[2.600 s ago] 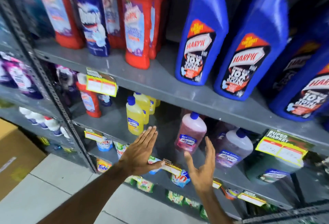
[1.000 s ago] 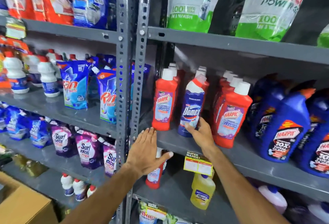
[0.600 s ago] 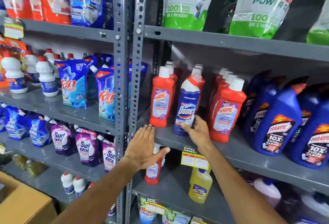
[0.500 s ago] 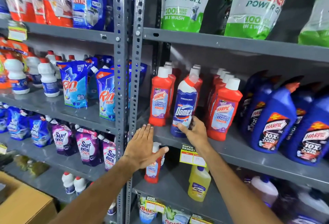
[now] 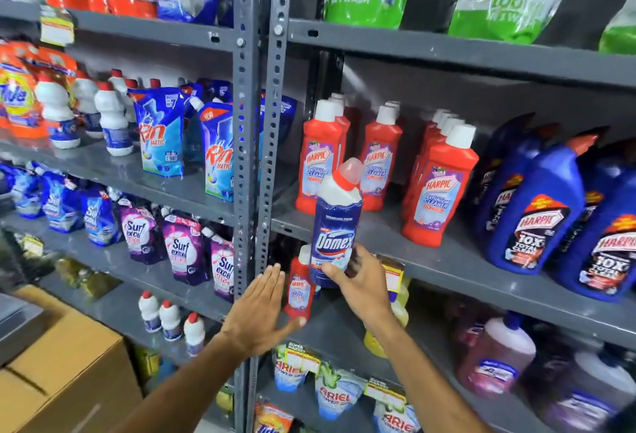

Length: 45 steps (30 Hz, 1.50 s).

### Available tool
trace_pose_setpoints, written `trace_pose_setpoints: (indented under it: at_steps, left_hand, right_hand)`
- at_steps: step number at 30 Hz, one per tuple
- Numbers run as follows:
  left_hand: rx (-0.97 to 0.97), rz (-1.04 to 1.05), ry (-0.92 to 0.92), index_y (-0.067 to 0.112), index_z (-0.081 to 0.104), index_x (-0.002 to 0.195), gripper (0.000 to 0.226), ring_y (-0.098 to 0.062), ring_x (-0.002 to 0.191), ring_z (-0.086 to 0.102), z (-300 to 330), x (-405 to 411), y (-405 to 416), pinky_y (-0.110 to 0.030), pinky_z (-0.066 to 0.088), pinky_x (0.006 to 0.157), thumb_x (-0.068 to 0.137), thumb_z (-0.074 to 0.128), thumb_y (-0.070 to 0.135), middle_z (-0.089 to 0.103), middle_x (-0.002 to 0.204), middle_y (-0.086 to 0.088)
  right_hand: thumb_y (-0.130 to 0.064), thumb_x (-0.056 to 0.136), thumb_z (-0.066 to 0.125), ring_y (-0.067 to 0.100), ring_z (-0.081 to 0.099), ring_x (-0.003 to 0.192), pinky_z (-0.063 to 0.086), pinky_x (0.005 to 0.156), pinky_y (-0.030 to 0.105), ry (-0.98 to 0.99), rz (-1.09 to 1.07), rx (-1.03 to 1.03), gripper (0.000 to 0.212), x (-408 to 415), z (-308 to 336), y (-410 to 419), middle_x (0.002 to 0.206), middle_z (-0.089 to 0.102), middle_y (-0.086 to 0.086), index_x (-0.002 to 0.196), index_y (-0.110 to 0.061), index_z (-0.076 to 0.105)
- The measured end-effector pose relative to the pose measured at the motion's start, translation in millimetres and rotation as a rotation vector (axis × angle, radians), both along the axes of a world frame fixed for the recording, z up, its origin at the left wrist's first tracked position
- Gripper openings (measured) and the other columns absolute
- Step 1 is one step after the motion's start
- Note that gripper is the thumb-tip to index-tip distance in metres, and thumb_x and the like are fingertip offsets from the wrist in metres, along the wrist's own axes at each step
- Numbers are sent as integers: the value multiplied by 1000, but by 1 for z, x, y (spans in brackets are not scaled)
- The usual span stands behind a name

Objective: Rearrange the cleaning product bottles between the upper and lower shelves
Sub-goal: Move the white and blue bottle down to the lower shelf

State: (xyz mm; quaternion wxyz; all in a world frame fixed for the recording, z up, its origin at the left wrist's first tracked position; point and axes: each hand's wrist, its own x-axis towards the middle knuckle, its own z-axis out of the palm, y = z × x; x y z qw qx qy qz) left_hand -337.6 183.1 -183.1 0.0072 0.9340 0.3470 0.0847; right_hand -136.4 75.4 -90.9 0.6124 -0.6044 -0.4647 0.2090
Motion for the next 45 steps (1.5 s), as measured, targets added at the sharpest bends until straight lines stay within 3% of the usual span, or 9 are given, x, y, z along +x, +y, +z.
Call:
trace_pose_setpoints:
  at_steps: [7, 9, 11, 14, 21, 24, 29, 35, 45]
  left_hand:
    - [-100, 5, 33, 1, -5, 166, 116, -28, 165, -10, -67, 2, -10, -41, -2, 134, 91, 9, 88, -13, 175, -18]
    - [-134, 11, 57, 0, -6, 166, 115, -28, 164, -11, -93, 7, -13, -42, -2, 134, 93, 12, 88, -14, 175, -19]
    - [-168, 24, 43, -1, -2, 166, 113, -29, 165, -8, -119, 14, -12, -42, -3, 134, 96, 19, 85, -10, 175, -19]
    - [-219, 58, 38, -1, -2, 166, 113, -30, 165, -7, -155, 28, -1, -43, -1, 134, 93, 14, 85, -11, 175, -19]
    - [-234, 161, -4, -7, 9, 164, 113, -37, 164, 6, -223, 70, 28, -44, -3, 131, 92, 12, 80, 4, 174, -26]
    - [-269, 230, -17, -6, 7, 164, 111, -36, 164, 5, -241, 79, 32, -45, 2, 134, 94, 8, 79, 2, 175, -25]
    - [-221, 262, 14, -7, 9, 164, 109, -37, 164, 10, -250, 86, 37, -50, 12, 134, 98, 15, 80, 6, 174, -27]
    - [-159, 267, 16, -9, 19, 162, 111, -39, 162, 19, -247, 91, 37, -53, 19, 133, 98, 12, 81, 17, 172, -29]
    - [-173, 272, 95, -1, -10, 163, 112, -33, 165, -5, -241, 91, 36, -47, 1, 135, 91, -11, 84, -7, 176, -23]
  right_hand:
    - [-23, 73, 88, 9, 78, 105, 60, 87, 25, 35, -26, -93, 52, -4, -87, -18, 112, 82, -10, 121, -21, 67]
    - [-13, 77, 90, 10, 78, 104, 59, 85, 24, 74, -36, -132, 48, 0, -121, -21, 112, 82, -10, 118, -22, 67]
    - [-6, 80, 89, 14, 78, 104, 59, 86, 28, 92, -44, -170, 46, 4, -157, -22, 111, 81, -8, 115, -27, 68]
    - [-17, 77, 87, 20, 78, 104, 61, 87, 32, 146, -76, -200, 44, 9, -203, -20, 112, 82, -5, 111, -38, 69]
    - [-14, 84, 83, 21, 78, 104, 61, 92, 45, 168, -146, -208, 44, 36, -285, 24, 114, 82, -3, 124, -22, 67]
    - [-10, 84, 83, 17, 78, 105, 60, 96, 45, 198, -164, -206, 46, 47, -302, 40, 114, 82, -8, 126, -21, 66]
    - [11, 87, 79, -5, 74, 96, 56, 87, 19, 213, -161, -194, 49, 67, -307, 63, 106, 81, -23, 118, -25, 65]
    - [6, 87, 82, 9, 76, 104, 58, 93, 29, 207, -146, -137, 52, 91, -303, 85, 110, 81, -13, 115, -36, 69]
    - [-1, 88, 83, 8, 74, 114, 60, 101, 33, 174, -170, -194, 57, 106, -309, 111, 126, 74, 7, 133, -24, 57]
